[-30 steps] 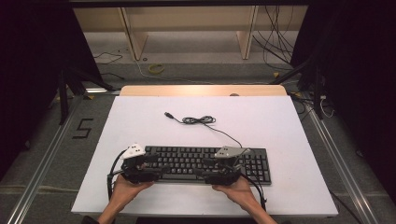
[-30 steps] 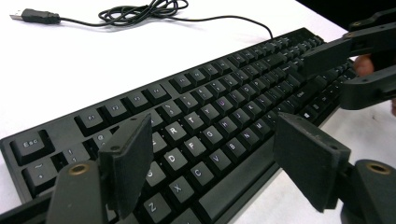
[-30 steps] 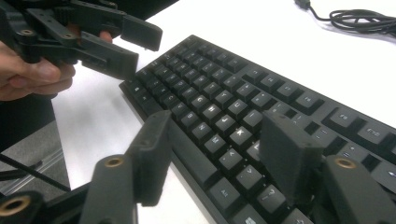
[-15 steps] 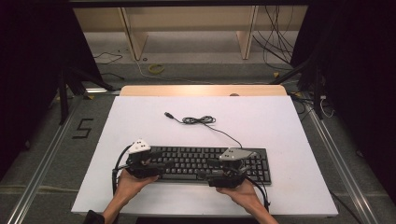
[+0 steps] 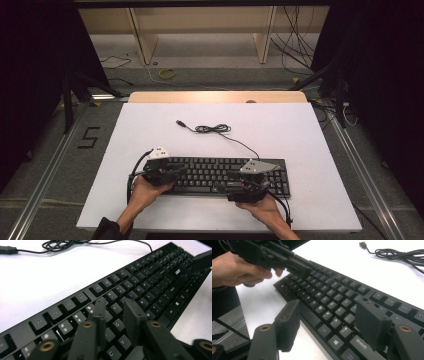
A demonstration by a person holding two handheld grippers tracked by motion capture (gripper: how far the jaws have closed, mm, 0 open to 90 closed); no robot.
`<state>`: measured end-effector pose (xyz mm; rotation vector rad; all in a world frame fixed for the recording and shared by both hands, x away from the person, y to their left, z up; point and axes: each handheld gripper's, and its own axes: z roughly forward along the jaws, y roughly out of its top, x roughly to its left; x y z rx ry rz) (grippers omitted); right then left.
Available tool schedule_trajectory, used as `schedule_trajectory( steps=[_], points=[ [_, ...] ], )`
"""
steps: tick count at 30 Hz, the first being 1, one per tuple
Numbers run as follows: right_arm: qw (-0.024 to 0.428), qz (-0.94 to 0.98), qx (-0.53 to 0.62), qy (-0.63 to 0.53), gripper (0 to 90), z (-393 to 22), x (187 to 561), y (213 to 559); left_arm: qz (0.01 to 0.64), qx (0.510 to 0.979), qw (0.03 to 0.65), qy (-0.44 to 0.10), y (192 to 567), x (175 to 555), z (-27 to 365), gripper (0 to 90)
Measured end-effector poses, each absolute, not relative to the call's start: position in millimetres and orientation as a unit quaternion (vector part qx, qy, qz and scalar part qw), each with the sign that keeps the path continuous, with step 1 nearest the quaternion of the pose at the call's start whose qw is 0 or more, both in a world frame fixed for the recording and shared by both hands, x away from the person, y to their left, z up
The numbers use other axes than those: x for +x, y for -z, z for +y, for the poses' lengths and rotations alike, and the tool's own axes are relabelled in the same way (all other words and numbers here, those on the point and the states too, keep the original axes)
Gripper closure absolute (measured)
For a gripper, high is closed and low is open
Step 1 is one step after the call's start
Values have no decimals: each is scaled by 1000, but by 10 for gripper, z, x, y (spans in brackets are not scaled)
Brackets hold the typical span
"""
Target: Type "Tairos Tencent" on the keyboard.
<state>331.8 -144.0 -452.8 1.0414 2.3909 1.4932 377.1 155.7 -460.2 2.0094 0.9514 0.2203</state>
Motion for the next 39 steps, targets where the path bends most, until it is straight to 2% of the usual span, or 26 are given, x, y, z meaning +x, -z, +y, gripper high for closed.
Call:
schedule_trajectory(
  steps=[9,39],
  points=[
    [73,790,349,-499,378,-1519,3279,4519,378,825,410,-91,4647,3855,1467,889],
    [75,791,345,-499,347,-1560,3198,4518,388,837,378,-74,4751,3950,1398,895]
  ],
)
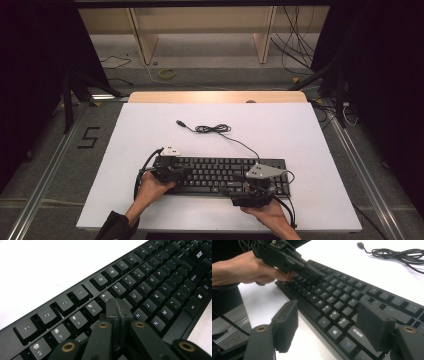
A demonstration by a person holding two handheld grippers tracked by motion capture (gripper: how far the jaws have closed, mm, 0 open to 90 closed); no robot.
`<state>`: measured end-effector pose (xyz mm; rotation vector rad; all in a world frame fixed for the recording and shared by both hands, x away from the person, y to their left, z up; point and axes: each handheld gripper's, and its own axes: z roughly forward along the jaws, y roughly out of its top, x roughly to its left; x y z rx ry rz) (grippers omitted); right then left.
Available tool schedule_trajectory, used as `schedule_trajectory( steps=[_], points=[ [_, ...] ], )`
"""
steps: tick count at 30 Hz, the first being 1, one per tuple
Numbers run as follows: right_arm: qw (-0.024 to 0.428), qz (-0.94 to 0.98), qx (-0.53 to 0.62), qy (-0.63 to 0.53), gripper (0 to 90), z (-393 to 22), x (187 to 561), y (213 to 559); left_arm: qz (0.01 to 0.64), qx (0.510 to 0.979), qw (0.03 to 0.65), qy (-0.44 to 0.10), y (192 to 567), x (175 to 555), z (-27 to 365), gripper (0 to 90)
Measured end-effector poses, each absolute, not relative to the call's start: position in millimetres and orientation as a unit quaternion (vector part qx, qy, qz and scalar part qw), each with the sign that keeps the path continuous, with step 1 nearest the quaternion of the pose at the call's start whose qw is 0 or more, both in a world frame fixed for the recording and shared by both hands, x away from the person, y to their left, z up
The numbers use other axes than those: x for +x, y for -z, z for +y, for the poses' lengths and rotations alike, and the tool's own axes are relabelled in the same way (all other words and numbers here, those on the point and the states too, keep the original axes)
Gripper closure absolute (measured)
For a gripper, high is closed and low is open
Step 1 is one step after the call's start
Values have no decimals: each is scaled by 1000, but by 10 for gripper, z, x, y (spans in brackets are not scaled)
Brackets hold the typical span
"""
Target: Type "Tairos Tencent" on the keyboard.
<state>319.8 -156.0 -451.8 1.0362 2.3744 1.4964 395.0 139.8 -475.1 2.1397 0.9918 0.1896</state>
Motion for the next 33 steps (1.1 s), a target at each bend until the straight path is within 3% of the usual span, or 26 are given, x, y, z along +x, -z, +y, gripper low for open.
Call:
schedule_trajectory(
  steps=[14,33],
  points=[
    [76,791,345,-499,347,-1564,3191,4512,395,829,387,-80,4739,3927,1392,891],
    [79,788,348,-502,347,-1601,3199,4498,404,804,431,-72,4575,3884,1514,737]
  ],
)
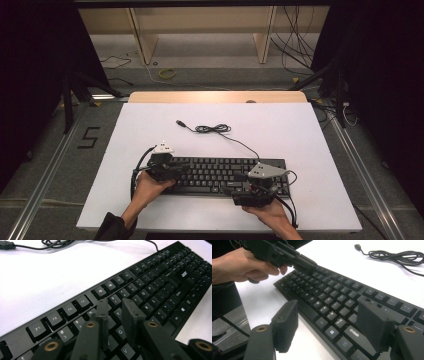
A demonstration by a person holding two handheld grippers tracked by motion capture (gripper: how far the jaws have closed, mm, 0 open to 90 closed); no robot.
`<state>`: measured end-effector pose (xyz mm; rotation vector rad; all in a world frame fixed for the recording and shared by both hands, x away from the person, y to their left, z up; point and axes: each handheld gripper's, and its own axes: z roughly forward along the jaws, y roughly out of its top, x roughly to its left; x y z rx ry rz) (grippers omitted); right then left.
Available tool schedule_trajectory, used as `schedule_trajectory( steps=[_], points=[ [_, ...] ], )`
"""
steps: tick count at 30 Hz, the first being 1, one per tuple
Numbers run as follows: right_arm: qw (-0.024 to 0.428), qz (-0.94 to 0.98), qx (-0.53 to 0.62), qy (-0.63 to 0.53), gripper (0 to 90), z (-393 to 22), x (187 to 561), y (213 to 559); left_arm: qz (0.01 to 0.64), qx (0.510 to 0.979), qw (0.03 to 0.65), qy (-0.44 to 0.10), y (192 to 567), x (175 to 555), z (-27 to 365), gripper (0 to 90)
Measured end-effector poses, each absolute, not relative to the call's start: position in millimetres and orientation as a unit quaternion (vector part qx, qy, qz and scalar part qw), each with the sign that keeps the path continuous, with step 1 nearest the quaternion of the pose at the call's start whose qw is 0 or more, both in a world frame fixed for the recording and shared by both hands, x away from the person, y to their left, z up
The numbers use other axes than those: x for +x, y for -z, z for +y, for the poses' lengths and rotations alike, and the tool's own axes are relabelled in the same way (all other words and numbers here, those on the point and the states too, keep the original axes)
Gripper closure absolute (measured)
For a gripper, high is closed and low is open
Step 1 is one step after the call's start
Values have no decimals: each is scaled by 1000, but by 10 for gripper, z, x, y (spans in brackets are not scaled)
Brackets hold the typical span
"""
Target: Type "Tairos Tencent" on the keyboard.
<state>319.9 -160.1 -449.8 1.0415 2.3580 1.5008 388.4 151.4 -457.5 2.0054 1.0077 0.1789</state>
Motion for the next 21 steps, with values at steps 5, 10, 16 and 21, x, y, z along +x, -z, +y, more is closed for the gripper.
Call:
schedule_trajectory(
  steps=[5,10,16,21],
  points=[
    [81,786,351,-502,347,-1635,3196,4498,397,799,446,-64,4544,3857,1530,639],
    [84,784,354,-503,347,-1670,3193,4492,394,794,459,-61,4514,3816,1537,559],
    [86,781,357,-504,347,-1717,3187,4494,387,783,483,-55,4489,3747,1580,454],
    [87,779,361,-505,347,-1761,3176,4495,386,773,500,-55,4481,3682,1633,393]
  ],
)
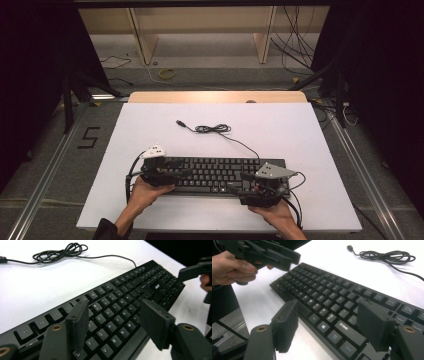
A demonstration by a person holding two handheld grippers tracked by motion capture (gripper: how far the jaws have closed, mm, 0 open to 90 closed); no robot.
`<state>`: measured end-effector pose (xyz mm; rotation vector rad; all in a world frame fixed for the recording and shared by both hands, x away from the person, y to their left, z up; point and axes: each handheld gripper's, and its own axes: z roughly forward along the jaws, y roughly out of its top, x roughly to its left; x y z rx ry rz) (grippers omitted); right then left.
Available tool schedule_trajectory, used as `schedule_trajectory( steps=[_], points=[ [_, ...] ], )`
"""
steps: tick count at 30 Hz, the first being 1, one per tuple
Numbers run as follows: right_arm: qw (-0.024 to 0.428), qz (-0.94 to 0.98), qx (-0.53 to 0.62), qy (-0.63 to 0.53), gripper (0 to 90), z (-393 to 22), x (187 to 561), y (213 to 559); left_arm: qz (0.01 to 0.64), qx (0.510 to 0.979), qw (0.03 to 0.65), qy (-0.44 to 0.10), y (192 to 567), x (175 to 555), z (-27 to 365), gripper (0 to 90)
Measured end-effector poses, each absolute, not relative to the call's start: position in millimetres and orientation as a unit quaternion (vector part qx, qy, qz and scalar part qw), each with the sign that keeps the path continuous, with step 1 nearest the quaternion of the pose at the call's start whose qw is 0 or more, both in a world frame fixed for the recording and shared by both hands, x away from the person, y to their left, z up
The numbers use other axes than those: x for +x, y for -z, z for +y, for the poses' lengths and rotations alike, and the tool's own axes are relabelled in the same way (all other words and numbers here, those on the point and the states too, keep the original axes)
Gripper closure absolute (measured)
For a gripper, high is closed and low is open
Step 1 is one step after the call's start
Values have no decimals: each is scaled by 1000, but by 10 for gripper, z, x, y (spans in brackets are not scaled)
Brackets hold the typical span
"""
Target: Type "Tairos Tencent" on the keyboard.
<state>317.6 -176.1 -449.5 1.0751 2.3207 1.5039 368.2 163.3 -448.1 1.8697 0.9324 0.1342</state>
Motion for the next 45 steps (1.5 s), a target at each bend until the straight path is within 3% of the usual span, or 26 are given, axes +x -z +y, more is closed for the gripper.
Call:
schedule_trajectory(
  steps=[12,45],
  points=[
    [96,774,368,-506,347,-1889,3128,4510,377,763,520,-64,4477,3502,1694,330],
    [127,763,376,-511,338,-2183,2955,4569,358,765,532,-61,4554,3188,1783,269]
  ],
)
